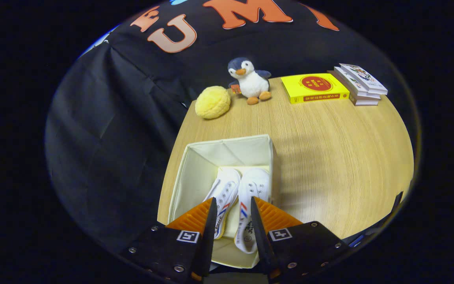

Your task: Open the storage box then place both shoes into the box .Put the left shoe in first, then the right shoe, with the right side of both shoes facing outward in a uniform manner.

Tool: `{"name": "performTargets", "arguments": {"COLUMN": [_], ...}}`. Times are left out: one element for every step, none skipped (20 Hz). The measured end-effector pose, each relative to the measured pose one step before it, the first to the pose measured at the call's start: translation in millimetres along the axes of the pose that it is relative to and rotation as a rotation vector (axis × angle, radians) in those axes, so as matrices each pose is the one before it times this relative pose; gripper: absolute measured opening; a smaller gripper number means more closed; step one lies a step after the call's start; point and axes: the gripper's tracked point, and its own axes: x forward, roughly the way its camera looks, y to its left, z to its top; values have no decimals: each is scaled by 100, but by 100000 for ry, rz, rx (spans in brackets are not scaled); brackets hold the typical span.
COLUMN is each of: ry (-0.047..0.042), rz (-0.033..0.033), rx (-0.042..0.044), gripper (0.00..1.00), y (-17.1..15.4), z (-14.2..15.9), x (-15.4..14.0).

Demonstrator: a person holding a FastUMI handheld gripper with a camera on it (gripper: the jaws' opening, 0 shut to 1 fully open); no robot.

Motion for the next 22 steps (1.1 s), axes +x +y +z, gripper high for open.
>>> {"name": "performTargets", "arguments": {"ry": [-2240, -2119, -2007, -2541, -2517, -2762, -2845, -3199, -3648, -4174, -4028, -3660, -3390, -3536, -3880, -4551, -4762, -4897, -4784, -3785, -2572, -1993], "rz": [2490, 2060, 1073, 748, -109, -81, -320, -668, -1143, -996, -1333, -1019, -1336, -981, -1341, 288, 1714, 1487, 405, -796, -1252, -1684], "rx": [-1198, -819, -890, -1184, -1190, -1047, -912, -657, -717, -1069, -1177, -1614, -1427, -1625, -920, -837, -63, 623, 331, -103, -617, -902], "gripper": [54, 57, 63, 66, 72, 75, 80, 81, 85, 87, 91, 94, 97, 97, 97, 98, 98, 98, 99, 98, 98, 98], "y": [-11, -117, -404, -446, -701, -718, -905, -848, -906, -953, -973, -1044, -969, -1019, -1033, -735, -436, -390, -672, -1065, -1006, -1059], "z": [843, 655, 652, 709, 808, 715, 1078, 859, 1071, 1217, 1167, 1107, 1040, 946, 1040, 948, 1181, 1152, 1155, 1027, 833, 589], "x": [-355, -596, -599, -658, -514, -640, -362, -688, -533, -743, -560, -559, -335, -372, -385, -382, -318, -431, -353, -378, -320, -344]}}
